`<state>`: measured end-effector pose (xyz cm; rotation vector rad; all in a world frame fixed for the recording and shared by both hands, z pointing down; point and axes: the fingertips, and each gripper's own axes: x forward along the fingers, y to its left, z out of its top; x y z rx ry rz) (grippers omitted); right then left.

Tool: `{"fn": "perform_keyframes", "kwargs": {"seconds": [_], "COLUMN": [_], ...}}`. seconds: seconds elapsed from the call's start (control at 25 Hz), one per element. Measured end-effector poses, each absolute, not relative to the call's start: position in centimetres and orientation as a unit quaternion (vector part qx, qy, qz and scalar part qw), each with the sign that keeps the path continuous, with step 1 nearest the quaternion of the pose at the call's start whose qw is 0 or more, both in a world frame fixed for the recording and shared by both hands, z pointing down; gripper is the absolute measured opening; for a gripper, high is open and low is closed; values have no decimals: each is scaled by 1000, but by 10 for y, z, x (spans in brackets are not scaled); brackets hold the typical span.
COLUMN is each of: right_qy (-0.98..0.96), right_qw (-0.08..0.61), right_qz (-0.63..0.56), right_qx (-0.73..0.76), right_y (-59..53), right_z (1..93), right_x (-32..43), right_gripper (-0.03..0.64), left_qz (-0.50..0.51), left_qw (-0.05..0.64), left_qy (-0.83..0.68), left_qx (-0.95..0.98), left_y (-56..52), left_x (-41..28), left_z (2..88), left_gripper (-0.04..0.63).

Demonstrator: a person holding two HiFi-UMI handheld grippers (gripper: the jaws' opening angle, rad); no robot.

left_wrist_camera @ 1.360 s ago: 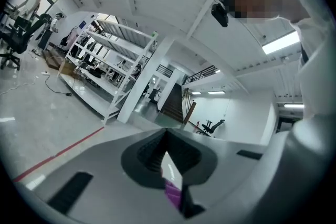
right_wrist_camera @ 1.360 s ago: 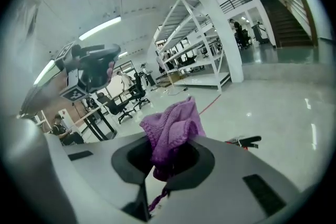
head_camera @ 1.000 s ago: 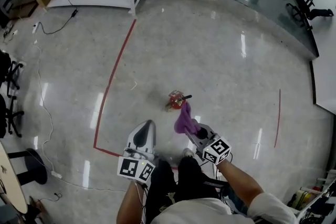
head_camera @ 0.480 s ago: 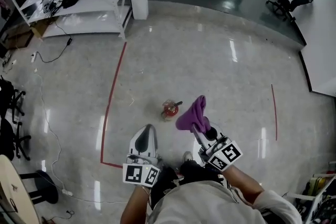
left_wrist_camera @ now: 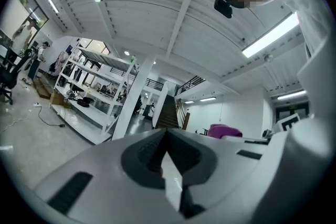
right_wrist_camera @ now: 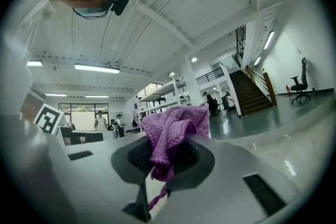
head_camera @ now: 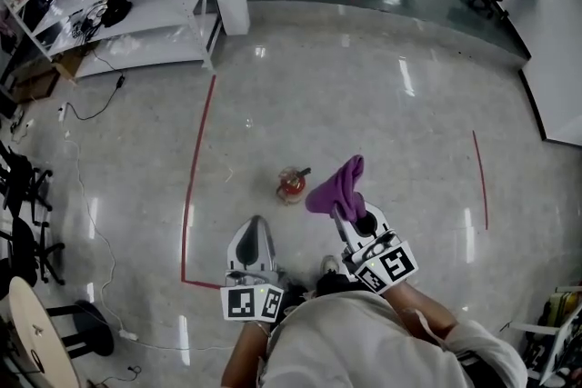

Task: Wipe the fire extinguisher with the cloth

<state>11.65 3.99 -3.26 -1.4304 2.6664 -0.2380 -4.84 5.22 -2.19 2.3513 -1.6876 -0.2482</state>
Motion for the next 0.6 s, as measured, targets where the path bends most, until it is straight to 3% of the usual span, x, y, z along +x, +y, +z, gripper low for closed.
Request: {"fn": "perform_keyframes", "kwargs": {"seconds": [0.6], "right_qy": [870], "right_qw": [44], "right_qz": [-68], "right_qx": [-487], "right_y": [54], "right_z": [-31], "right_x": [125], "right_gripper": [49], "left_qz": [-62], "left_qw": [124], "left_qy": [-580], "left_qx": [803], "left_y": [63], "left_x": [-42], "left_z": [-11], "left_gripper": [5]}}
